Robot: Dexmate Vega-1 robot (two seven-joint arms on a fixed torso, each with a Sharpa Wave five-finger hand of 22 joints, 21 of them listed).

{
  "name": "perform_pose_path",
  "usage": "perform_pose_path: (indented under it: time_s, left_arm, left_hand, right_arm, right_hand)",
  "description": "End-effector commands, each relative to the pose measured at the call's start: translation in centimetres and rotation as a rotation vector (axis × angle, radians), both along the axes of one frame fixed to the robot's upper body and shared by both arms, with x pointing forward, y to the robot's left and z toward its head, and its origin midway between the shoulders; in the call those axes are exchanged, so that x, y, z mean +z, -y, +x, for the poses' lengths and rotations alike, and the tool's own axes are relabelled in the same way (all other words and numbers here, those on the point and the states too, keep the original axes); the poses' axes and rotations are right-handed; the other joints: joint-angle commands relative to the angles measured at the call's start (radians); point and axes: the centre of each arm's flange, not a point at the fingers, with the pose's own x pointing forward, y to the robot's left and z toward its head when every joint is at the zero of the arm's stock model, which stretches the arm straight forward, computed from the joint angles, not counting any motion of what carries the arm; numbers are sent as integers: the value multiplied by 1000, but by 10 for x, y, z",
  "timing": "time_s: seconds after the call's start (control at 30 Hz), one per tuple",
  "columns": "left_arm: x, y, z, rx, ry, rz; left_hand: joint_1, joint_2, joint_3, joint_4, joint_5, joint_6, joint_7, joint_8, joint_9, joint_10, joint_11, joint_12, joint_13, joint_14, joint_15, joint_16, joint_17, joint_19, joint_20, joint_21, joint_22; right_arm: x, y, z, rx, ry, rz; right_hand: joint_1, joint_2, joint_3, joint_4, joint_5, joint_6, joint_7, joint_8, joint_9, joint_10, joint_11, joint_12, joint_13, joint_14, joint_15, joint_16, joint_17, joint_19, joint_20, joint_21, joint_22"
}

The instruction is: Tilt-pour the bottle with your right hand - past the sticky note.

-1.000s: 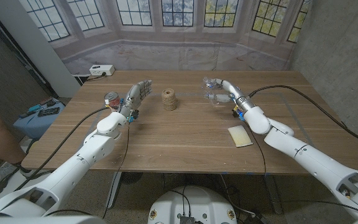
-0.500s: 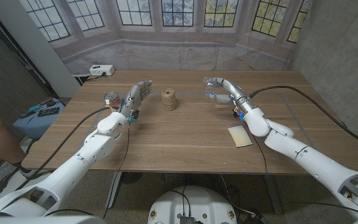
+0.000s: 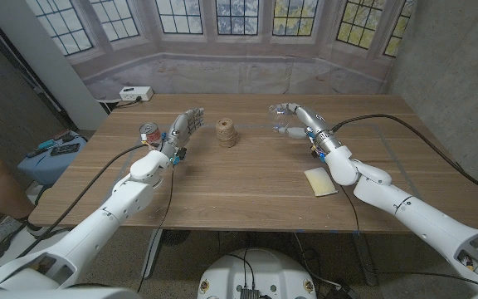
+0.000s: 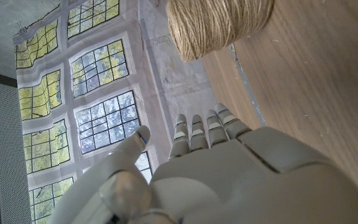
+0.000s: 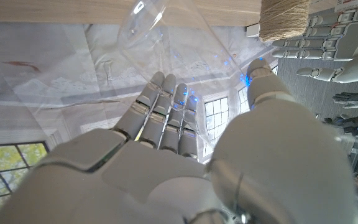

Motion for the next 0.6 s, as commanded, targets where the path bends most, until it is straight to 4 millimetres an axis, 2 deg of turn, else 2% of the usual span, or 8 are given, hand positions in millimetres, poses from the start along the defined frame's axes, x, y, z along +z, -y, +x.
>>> perform_pose_path:
  time_s: [0.03,0.6]
  left_arm:
    - [-4,0,-4,6,2,-6]
    - [-7,-2,-11,26,6,-8]
  left_hand:
    - [9,-2,0,-4,-3,10,-1,-3,3,8,-4,1,3,2,2,2,2,9,4,3,2]
    - [11,-1,0,-6,-3,11,-2,-3,3,9,-5,0,3,3,2,2,2,9,4,3,2]
  right_arm:
    - [0,-5,-4,-46,73,-71]
    - [5,-18,-1,-178,192,-211]
  right_hand:
    - [4,11,9,-1,2,5,-2,5,3,16,-12,5,2,14,-93,-4,3,5,0,-3,6]
    - [6,14,15,0,1,17,-7,11,4,25,-18,9,3,31,-99,-5,10,15,-1,-1,6]
